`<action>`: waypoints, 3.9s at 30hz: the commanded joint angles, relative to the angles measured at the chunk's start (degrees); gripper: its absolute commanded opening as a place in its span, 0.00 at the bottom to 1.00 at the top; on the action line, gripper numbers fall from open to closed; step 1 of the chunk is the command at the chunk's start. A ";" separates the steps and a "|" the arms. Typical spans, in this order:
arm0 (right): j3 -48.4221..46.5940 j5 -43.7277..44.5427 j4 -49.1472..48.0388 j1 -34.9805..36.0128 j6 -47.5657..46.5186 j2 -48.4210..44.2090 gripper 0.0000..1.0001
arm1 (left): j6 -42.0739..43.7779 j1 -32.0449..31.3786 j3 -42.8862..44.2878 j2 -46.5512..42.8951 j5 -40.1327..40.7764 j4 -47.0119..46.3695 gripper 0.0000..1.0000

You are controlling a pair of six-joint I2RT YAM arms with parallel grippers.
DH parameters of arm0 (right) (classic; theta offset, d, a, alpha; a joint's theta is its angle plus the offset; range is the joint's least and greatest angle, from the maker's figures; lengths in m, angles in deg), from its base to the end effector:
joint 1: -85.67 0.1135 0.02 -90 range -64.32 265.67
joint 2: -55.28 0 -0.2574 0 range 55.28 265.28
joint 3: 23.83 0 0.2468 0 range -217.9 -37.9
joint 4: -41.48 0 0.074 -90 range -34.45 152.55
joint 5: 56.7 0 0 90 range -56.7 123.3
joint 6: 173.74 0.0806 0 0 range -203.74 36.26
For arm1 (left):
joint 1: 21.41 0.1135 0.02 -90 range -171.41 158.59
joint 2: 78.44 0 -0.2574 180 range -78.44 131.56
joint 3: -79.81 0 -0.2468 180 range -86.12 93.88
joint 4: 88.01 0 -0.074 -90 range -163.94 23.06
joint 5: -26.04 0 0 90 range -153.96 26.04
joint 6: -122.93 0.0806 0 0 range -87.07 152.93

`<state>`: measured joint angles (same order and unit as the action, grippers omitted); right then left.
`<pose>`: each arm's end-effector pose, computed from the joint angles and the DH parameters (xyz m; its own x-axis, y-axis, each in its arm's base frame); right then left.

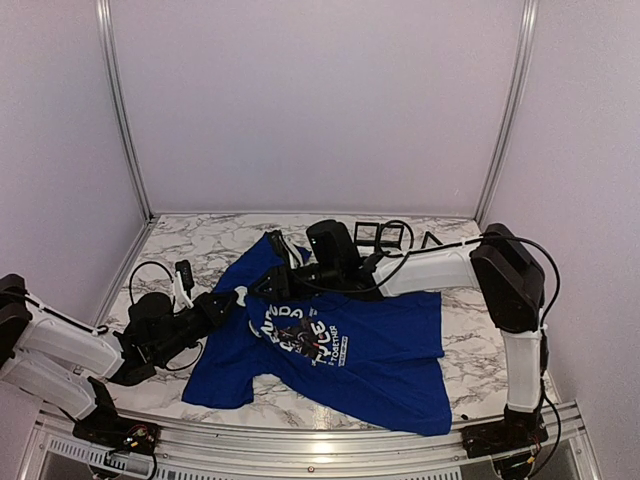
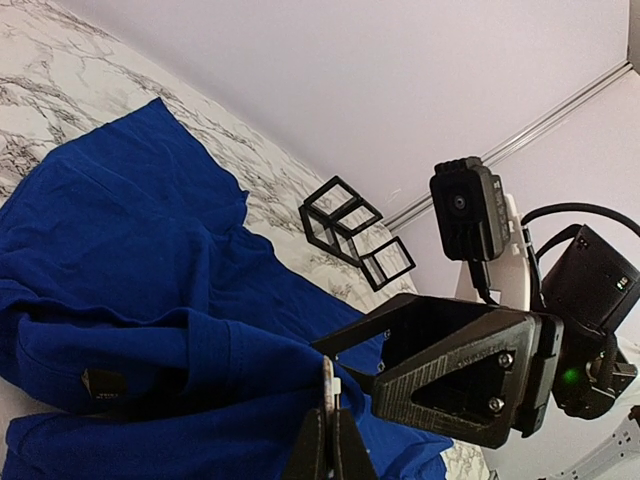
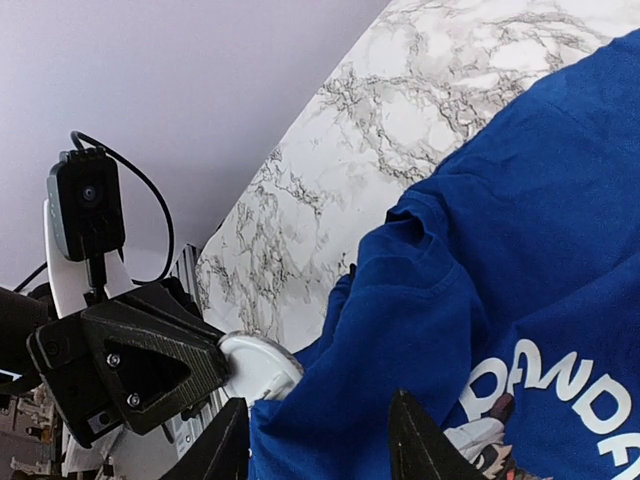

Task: Remove the brooch from the garment
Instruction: Pass from the left arm to the right, then pass from the right arm to the left, then open the brooch with the flattened clothing.

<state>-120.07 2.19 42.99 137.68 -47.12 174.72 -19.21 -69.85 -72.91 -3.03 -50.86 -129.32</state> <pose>0.2770 0.4223 0.1807 -0.7814 -0.1707 -0.6003 -0.6200 0.3226 0.7152 0.1937 -0.1909 0.1607 -0.5059 -0.5886 -0.6306 0.2935 0.5701 -0.7674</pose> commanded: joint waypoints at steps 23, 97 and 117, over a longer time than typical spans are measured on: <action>-2.52 8.13 7.51 2.58 -6.80 -0.11 0.00 | -0.31 1.50 3.56 -7.88 -3.43 18.95 0.27; -3.14 10.44 8.64 4.10 -6.22 0.22 0.00 | 10.63 11.53 17.80 -4.59 -25.94 41.82 0.00; 6.56 4.99 -4.83 -0.13 2.62 -2.77 0.21 | 4.39 11.53 8.90 -4.75 -23.26 19.75 0.00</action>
<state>-116.31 8.59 42.29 139.10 -47.40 173.89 -13.16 -58.53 -63.27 -8.38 -74.99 -101.27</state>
